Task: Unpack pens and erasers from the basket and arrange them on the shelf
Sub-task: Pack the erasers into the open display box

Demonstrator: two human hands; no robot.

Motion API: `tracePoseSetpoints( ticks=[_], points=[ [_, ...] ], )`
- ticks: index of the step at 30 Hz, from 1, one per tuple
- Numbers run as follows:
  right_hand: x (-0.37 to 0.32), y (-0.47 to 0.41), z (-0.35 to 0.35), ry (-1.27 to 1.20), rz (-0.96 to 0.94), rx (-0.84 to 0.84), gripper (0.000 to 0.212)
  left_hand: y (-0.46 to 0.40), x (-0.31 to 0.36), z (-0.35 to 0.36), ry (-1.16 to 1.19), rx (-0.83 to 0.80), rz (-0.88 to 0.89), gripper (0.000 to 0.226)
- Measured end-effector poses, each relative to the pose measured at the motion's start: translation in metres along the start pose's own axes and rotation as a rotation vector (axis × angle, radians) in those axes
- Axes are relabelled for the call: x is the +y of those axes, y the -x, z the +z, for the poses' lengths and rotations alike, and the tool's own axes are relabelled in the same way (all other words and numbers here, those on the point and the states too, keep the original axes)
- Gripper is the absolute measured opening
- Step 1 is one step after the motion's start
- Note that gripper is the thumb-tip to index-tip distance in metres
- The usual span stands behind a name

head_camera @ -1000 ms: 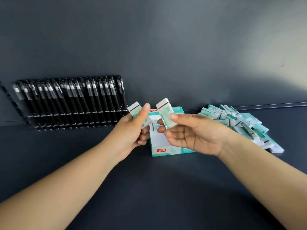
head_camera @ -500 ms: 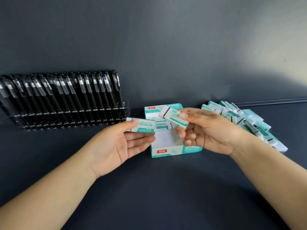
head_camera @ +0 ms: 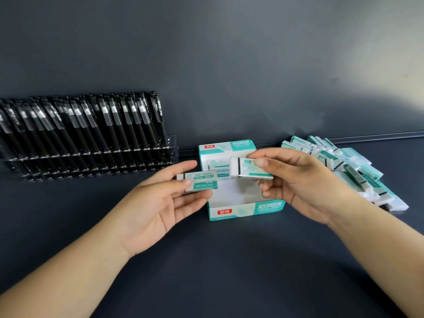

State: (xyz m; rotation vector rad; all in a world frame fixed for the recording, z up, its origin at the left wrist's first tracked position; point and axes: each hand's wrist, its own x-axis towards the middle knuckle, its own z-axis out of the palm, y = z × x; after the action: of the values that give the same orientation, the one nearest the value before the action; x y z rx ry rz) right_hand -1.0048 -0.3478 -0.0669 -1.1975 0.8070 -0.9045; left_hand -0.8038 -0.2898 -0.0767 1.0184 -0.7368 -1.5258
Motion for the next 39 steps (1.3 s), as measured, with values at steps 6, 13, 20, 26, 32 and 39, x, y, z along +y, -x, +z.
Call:
tracePoseSetpoints(
  ticks=[6, 13, 20, 26, 32, 39],
  points=[
    [0.000, 0.002, 0.001, 0.068, -0.039, -0.074, 0.024, -0.001, -0.005, -0.002, -0.312, 0.043, 0.253, 0.028],
    [0.006, 0.001, 0.002, 0.254, -0.090, -0.090, 0.034, -0.011, -0.009, -0.010, -0.595, 0.078, 0.296, 0.027],
    [0.009, -0.004, -0.002, 0.508, -0.148, 0.022, 0.033, -0.019, -0.008, -0.021, -0.565, 0.028, 0.210, 0.029],
    [0.007, -0.020, -0.007, 1.089, -0.322, 0.115, 0.029, -0.036, -0.001, -0.033, -0.645, 0.036, 0.228, 0.034],
    [0.003, -0.042, 0.004, 1.508, -0.275, -0.050, 0.039, -0.053, -0.002, -0.048, -0.668, 0.097, 0.285, 0.023],
    [0.011, -0.045, 0.014, 1.604, -0.212, -0.019, 0.035, -0.049, -0.008, -0.043, -0.641, 0.113, 0.436, 0.033]
  ],
)
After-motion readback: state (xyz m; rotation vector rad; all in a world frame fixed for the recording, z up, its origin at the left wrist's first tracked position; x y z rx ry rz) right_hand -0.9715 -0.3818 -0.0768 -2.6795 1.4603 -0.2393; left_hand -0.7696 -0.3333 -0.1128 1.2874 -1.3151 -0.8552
